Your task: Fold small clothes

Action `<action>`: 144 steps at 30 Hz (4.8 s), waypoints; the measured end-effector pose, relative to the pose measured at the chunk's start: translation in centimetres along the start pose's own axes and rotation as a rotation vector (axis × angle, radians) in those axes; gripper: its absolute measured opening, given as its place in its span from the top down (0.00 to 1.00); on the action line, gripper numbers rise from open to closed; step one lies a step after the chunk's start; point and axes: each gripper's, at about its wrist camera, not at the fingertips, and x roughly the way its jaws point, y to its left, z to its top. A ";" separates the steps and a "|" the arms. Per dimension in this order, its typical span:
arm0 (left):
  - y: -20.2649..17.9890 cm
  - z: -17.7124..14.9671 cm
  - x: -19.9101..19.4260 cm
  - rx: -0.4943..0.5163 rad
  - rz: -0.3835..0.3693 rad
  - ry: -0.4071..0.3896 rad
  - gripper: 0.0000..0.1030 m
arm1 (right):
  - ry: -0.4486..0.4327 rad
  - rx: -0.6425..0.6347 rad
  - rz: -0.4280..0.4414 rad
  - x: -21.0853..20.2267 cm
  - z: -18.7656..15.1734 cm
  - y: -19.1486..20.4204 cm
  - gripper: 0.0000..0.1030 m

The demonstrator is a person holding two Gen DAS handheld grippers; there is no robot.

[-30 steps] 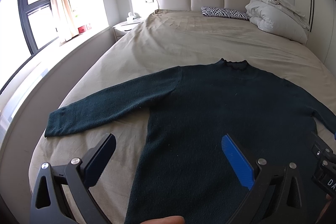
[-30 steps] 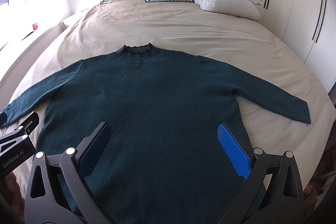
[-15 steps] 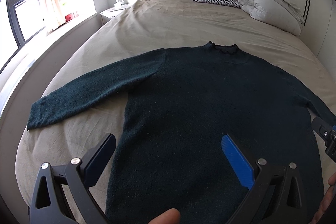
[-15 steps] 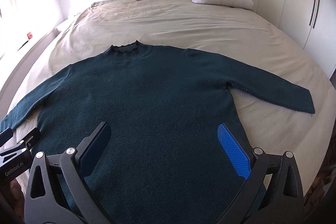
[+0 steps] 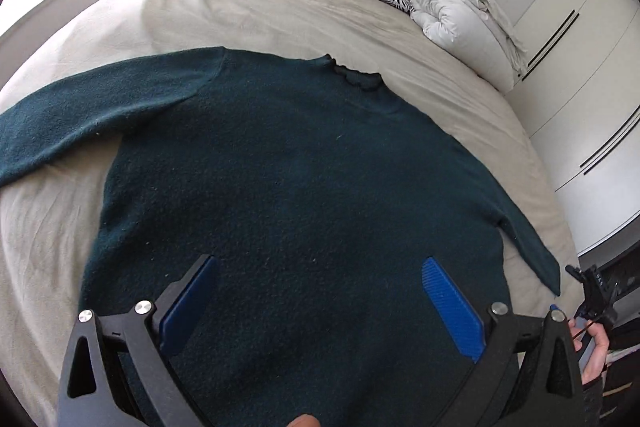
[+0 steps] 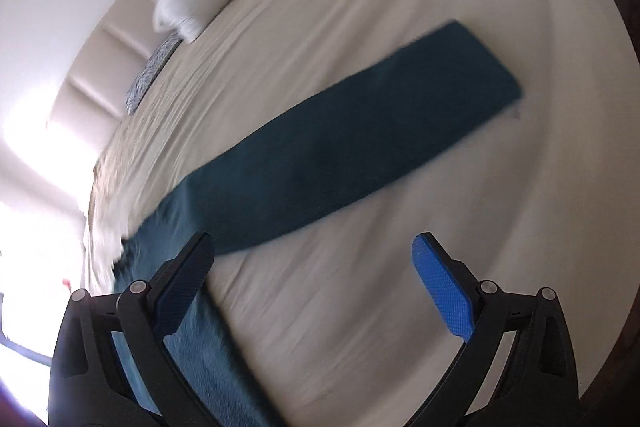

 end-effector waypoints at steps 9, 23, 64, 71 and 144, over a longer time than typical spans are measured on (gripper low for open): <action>-1.8 1.3 2.7 0.060 0.044 0.086 0.00 | -0.046 0.164 0.088 3.5 9.0 -7.8 0.22; 0.0 3.7 4.6 -0.067 -0.156 0.116 0.17 | 0.028 -0.278 0.112 6.9 6.9 9.0 0.82; -9.6 5.2 16.0 -0.057 -0.275 0.351 0.70 | 0.404 -0.250 0.496 9.2 -15.9 13.7 0.30; -7.3 7.0 14.1 -0.039 -0.268 0.284 0.92 | 0.412 -0.246 0.479 9.7 -15.8 13.7 0.30; 6.9 8.8 8.4 -0.113 -0.069 -0.067 0.95 | 0.358 -0.461 0.174 24.0 -2.8 25.3 0.89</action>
